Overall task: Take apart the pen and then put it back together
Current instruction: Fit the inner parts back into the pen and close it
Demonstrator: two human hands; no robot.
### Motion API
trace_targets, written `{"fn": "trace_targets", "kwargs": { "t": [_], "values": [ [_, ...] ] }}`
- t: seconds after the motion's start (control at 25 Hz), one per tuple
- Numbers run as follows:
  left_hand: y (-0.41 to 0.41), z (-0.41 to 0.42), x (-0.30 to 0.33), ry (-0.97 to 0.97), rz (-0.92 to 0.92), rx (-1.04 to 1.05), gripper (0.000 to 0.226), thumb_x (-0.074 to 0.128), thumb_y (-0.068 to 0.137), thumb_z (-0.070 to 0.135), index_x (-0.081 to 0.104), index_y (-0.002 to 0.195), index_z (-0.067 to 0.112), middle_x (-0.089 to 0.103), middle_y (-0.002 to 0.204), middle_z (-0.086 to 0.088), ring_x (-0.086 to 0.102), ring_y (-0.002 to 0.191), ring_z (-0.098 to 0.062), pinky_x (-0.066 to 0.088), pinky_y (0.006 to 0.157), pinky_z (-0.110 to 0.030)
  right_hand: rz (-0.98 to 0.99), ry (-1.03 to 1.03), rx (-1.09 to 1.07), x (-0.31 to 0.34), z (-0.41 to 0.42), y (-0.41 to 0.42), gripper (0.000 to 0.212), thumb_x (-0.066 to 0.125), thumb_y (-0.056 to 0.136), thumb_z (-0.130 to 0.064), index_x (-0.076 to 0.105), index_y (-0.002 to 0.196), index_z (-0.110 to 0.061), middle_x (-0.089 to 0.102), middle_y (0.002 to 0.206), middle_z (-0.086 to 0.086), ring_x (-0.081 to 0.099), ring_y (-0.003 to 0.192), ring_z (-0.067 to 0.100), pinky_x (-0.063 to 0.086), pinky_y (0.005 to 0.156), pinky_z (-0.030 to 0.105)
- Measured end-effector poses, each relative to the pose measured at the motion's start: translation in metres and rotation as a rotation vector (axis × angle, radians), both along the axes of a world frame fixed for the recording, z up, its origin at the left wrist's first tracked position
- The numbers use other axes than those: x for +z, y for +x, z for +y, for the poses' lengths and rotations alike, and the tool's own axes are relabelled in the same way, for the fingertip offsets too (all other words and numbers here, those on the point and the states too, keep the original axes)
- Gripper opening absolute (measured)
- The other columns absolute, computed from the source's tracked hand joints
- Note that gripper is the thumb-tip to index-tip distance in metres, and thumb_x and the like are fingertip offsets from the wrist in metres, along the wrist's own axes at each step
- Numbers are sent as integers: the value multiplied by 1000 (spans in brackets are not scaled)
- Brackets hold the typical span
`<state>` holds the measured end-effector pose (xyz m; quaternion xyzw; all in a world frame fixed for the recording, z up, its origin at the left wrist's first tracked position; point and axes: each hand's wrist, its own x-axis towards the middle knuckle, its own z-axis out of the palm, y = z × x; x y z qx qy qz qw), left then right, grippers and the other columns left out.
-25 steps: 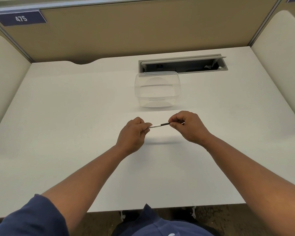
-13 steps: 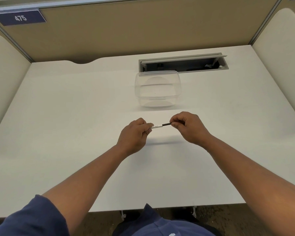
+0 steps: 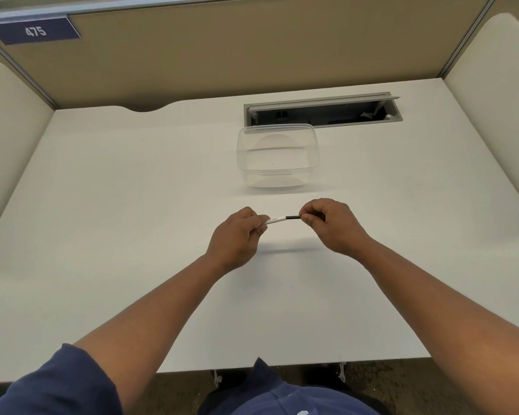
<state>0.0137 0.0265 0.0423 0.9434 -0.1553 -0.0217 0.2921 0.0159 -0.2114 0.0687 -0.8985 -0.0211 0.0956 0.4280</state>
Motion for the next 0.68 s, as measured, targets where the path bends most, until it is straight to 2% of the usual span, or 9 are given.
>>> {"fn": "trace_targets", "kwargs": {
  "t": [0.12, 0.32, 0.68],
  "values": [
    [1, 0, 0, 0, 1, 4, 23, 53, 102, 25, 69, 118, 28, 57, 95, 10, 53, 82, -17, 52, 66, -36, -15, 13, -3, -1, 0, 1, 11, 62, 95, -12, 71, 92, -18, 66, 87, 1, 51, 71, 9, 43, 66, 21],
    [2, 0, 0, 57, -12, -33, 25, 53, 101, 25, 70, 120, 28, 57, 96, 11, 51, 82, -15, 47, 63, -31, -66, 2, 12, -5, 1, 2, 13, 65, 93, -8, 71, 95, -19, 62, 94, -3, 53, 77, 3, 38, 69, 10],
    [2, -4, 5, 101, 40, -55, 23, 48, 103, 32, 67, 117, 32, 60, 98, 13, 54, 91, -15, 48, 69, -33, -79, -5, 48, -11, 4, 0, 13, 62, 96, -11, 73, 96, -17, 63, 87, -4, 53, 77, 5, 37, 67, 14]
  ]
}}
